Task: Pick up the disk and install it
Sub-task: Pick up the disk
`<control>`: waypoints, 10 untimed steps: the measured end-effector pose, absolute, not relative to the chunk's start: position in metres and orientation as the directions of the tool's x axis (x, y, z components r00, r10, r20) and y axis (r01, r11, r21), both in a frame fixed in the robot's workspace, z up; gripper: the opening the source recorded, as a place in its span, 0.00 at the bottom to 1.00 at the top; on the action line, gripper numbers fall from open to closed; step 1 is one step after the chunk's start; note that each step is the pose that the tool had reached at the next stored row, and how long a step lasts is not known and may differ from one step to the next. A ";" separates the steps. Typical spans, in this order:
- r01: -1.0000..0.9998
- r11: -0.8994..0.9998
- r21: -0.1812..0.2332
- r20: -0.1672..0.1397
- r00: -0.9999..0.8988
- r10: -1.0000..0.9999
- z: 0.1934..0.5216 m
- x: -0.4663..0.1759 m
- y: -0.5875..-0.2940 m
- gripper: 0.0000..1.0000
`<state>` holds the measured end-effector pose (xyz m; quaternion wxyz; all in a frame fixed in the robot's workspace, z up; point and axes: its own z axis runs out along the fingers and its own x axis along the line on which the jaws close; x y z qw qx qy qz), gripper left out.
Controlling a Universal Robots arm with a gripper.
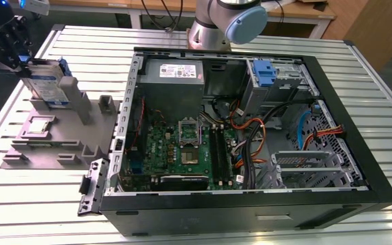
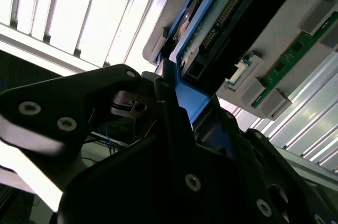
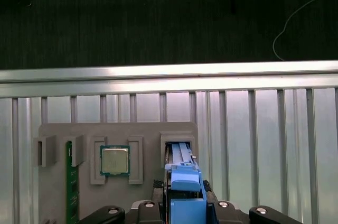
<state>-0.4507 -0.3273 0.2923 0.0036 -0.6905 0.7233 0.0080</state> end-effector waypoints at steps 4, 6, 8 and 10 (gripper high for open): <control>-0.999 0.046 0.007 -0.016 -0.047 -0.999 0.292 -0.451 -0.327 0.36; -0.999 0.046 0.007 -0.016 -0.047 -0.999 0.292 -0.451 -0.327 0.36; -0.999 0.046 0.007 -0.016 -0.047 -0.999 0.292 -0.451 -0.327 0.36; -0.999 0.046 0.007 -0.016 -0.047 -0.999 0.292 -0.451 -0.327 0.36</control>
